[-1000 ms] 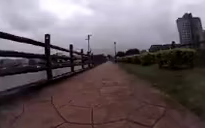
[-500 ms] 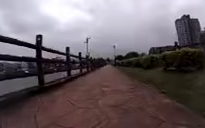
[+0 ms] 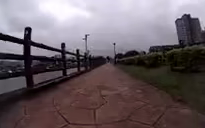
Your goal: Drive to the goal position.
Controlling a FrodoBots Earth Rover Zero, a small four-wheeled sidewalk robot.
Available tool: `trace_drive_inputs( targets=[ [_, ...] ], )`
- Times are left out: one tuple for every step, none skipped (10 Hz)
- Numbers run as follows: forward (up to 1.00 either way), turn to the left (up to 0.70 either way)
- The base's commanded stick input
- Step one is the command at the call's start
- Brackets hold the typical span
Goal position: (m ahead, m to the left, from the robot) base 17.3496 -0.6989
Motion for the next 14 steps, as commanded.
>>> trace_drive_inputs(
  targets=[
    [1.0,0.0],
    [1.0,0.0],
    [1.0,0.0],
    [1.0,0.0],
    [1.0,0.0],
    [1.0,0.0],
    [1.0,0.0],
    [1.0,0.0],
    [1.0,0.0],
    [1.0,0.0],
    [1.0,0.0],
    [1.0,0.0],
    [1.0,0.0],
    [1.0,0.0]
  ],
)
